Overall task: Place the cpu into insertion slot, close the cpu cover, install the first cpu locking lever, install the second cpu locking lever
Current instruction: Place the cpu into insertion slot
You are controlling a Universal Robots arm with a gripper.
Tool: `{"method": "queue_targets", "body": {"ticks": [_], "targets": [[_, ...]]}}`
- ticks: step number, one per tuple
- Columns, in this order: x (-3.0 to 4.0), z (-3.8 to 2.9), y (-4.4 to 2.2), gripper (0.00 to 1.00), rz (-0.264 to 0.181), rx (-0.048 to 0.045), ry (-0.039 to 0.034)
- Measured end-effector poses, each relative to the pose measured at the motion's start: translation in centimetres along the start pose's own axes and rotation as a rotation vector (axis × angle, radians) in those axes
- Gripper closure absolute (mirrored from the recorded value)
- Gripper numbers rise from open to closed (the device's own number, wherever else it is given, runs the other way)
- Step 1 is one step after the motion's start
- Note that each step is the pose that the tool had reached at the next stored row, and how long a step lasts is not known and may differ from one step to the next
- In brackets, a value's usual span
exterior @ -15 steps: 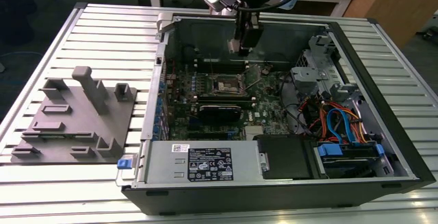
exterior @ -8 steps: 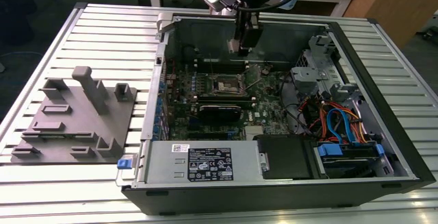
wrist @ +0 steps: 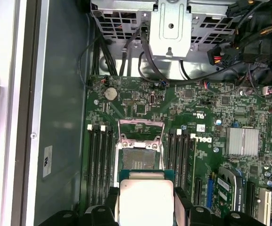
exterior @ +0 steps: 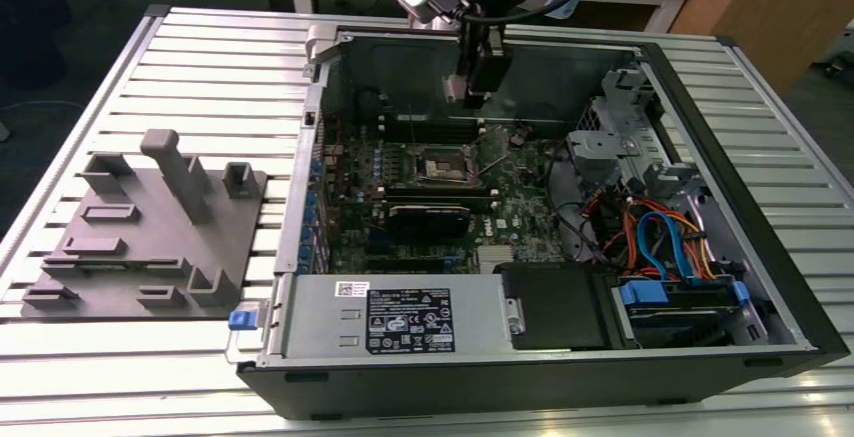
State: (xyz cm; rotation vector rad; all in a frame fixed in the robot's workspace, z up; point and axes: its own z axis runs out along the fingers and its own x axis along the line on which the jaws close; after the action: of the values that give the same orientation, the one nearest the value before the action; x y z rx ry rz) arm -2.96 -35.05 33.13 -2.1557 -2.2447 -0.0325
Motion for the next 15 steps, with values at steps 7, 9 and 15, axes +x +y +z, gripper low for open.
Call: {"method": "queue_targets", "body": {"ticks": [7,9,15], "targets": [[-0.02,0.33,-0.02,0.46,0.0,-0.0006,0.0013],[-0.02,0.48,-0.03,0.46,0.0,-0.0007,0.0014],[-0.03,0.81,-0.02,0.46,0.001,-0.0007,0.0014]]}}
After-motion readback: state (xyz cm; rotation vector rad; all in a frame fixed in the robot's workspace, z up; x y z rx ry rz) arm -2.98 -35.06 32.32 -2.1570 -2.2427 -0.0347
